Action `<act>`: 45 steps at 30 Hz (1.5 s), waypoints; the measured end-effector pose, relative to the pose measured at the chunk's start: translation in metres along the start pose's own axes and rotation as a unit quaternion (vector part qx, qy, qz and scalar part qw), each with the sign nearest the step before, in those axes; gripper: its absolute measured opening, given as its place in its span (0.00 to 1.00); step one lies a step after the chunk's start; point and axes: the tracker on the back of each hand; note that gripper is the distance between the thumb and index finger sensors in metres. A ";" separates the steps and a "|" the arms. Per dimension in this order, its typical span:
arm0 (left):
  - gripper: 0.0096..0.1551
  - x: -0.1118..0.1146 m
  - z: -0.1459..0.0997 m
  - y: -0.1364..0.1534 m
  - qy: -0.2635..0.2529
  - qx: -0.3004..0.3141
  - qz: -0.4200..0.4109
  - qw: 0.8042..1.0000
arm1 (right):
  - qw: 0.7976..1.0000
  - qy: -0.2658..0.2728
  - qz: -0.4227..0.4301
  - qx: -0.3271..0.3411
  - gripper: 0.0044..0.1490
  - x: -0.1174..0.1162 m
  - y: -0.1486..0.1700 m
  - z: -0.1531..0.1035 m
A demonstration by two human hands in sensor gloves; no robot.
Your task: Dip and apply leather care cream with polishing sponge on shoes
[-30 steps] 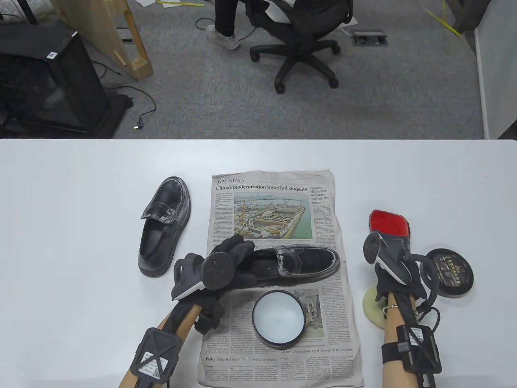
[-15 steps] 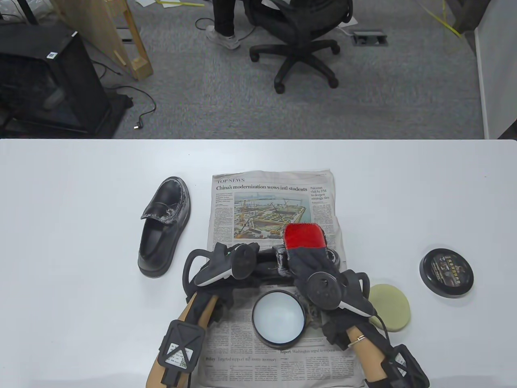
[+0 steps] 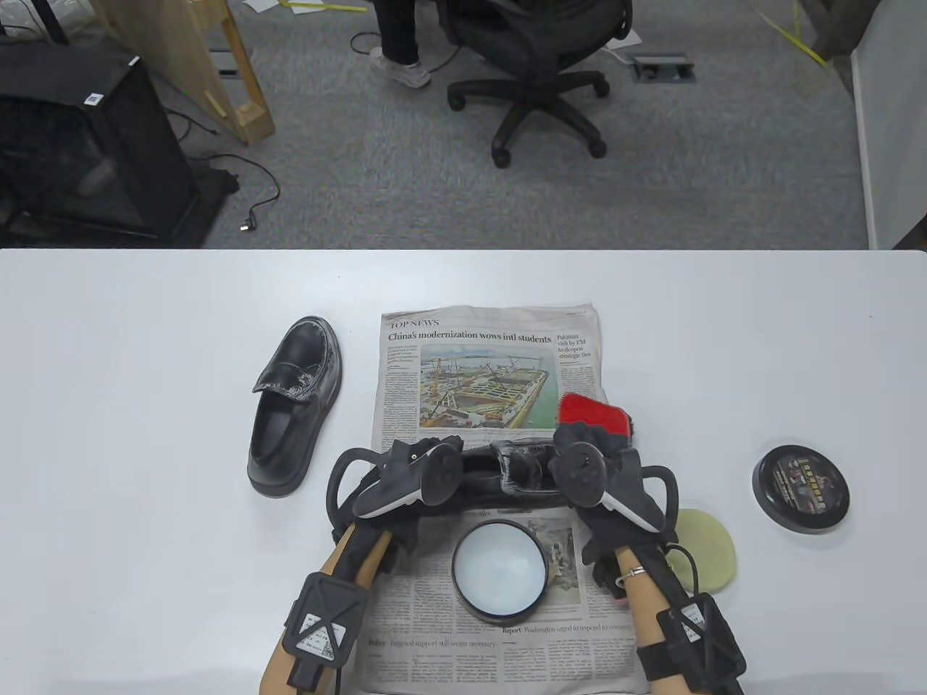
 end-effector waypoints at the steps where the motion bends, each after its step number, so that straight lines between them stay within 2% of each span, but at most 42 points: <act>1: 0.52 0.000 0.000 0.001 0.002 0.001 -0.005 1.000 | 0.999 0.026 -0.040 0.007 0.35 0.000 -0.003 -0.009; 4: 0.53 0.000 0.001 0.001 0.004 0.001 -0.018 1.000 | 0.993 0.077 -0.079 0.041 0.33 0.005 -0.014 -0.028; 6: 0.53 0.001 0.001 0.001 0.003 0.002 -0.017 1.000 | 0.993 0.080 -0.042 0.070 0.33 0.009 -0.023 -0.036; 10: 0.53 0.000 0.001 0.001 0.006 0.005 -0.016 1.000 | 0.985 0.074 0.104 0.120 0.32 0.023 -0.046 -0.035; 12: 0.53 0.001 0.000 0.002 0.006 0.005 -0.021 1.000 | 0.977 0.026 0.165 0.135 0.31 0.027 -0.056 -0.020; 14: 0.53 0.001 0.000 0.001 0.003 0.004 -0.019 1.000 | 0.975 -0.018 0.187 0.119 0.31 0.023 -0.057 -0.003; 17: 0.53 0.001 0.000 0.000 0.000 0.002 -0.004 1.000 | 0.975 -0.047 0.205 0.076 0.31 0.015 -0.049 0.015; 21: 0.52 0.001 -0.001 0.000 -0.002 -0.002 -0.003 1.000 | 0.991 -0.047 0.125 0.009 0.32 0.004 -0.024 0.023; 25: 0.52 0.000 -0.001 0.001 -0.002 -0.005 -0.003 1.000 | 0.996 -0.028 0.083 -0.010 0.32 0.001 -0.005 0.014; 28: 0.52 0.000 -0.001 -0.001 0.000 -0.011 -0.001 1.000 | 0.999 0.004 0.041 -0.009 0.32 0.001 0.002 -0.003; 31: 0.52 -0.001 -0.001 -0.001 0.000 -0.014 0.001 1.000 | 0.998 0.054 0.003 0.017 0.32 0.004 -0.004 -0.023; 32: 0.52 -0.001 -0.001 -0.002 0.000 -0.014 0.000 1.000 | 0.996 0.090 -0.004 0.026 0.32 0.006 -0.011 -0.032; 34: 0.52 0.000 -0.001 -0.002 -0.007 -0.013 0.000 1.000 | 0.991 0.118 -0.009 0.063 0.30 0.010 -0.025 -0.042; 38: 0.53 0.001 -0.002 -0.002 -0.014 -0.011 0.000 1.000 | 0.981 0.162 0.028 0.106 0.29 0.022 -0.053 -0.044; 41: 0.53 0.001 -0.002 -0.002 -0.013 -0.009 -0.001 1.000 | 0.980 0.145 0.067 0.119 0.29 0.029 -0.064 -0.030; 45: 0.54 0.001 -0.002 -0.002 -0.015 -0.011 -0.002 1.000 | 0.989 0.072 0.102 0.075 0.29 0.027 -0.054 0.001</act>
Point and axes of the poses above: the tracker on the back of each hand, its own y axis roughly to the little-finger side, its own z axis roughly from the wrist to the fingertips, x = y × z, and after that the axes turned 6 degrees about -x, right-handed
